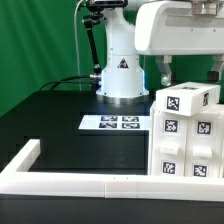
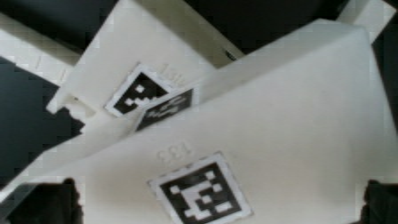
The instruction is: Assemble cabinet
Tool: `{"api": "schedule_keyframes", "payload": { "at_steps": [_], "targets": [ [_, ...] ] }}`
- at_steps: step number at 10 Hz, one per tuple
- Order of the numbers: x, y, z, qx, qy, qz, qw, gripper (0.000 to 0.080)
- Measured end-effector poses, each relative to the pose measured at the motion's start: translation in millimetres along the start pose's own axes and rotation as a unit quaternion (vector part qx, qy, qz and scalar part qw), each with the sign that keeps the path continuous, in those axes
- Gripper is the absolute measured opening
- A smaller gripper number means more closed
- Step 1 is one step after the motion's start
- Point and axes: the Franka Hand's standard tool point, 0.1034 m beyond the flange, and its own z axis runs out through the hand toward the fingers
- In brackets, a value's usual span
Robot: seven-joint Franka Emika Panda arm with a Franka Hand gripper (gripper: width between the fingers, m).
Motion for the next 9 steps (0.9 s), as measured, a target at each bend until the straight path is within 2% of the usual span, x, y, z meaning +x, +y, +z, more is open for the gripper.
{"api": "schedule_keyframes", "payload": {
  "at_steps": [2,4,5,7,9],
  "targets": [
    [-1.7,5.1,-0.8,-0.005,-0.002,-0.154,0.988,0.0797],
    [-1.8,9.5,-2.3,-0.013,-0.009,-0.310,0.950,0.0797],
    [-1.6,9.4,-2.3,-0.017,-0.014,-0.352,0.936,0.0797],
    [-4.3,11.9,-1.5,-0.016,-0.016,-0.388,0.922,0.0797],
    [-5.9,13.9,-1.1,-0.015,-0.019,-0.457,0.889,0.0797]
  ]
}}
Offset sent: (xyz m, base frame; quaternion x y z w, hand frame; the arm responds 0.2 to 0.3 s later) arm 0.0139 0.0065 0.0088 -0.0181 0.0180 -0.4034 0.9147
